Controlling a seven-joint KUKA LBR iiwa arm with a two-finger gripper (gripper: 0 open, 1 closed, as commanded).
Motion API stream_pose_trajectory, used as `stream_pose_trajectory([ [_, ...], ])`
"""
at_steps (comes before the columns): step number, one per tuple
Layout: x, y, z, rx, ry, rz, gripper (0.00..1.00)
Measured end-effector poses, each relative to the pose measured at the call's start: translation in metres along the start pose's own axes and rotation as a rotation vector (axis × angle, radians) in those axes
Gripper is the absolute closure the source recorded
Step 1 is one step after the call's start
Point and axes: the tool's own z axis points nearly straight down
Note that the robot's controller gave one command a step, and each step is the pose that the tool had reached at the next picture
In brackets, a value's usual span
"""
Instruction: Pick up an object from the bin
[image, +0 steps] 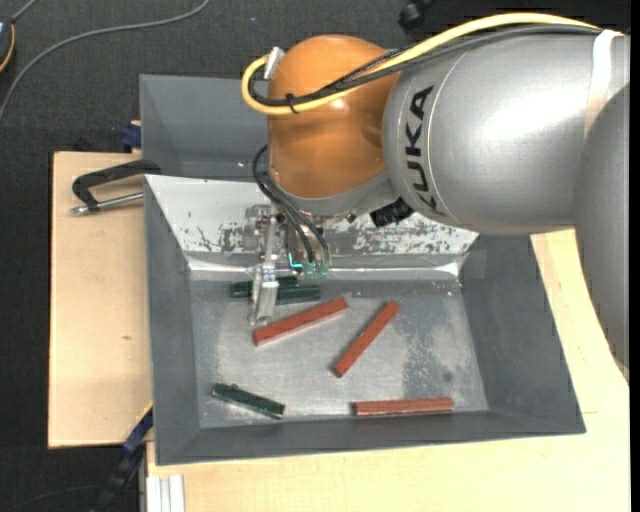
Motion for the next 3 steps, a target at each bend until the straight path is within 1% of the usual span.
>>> stream_pose_trajectory([
  [1, 0.028, -0.052, 0.143, 0.003, 0.001, -0.081, 0.00],
  [2, 0.012, -0.090, 0.167, -0.002, -0.009, -0.045, 0.00],
  [3, 0.013, -0.088, 0.166, -0.002, -0.009, -0.047, 1.00],
])
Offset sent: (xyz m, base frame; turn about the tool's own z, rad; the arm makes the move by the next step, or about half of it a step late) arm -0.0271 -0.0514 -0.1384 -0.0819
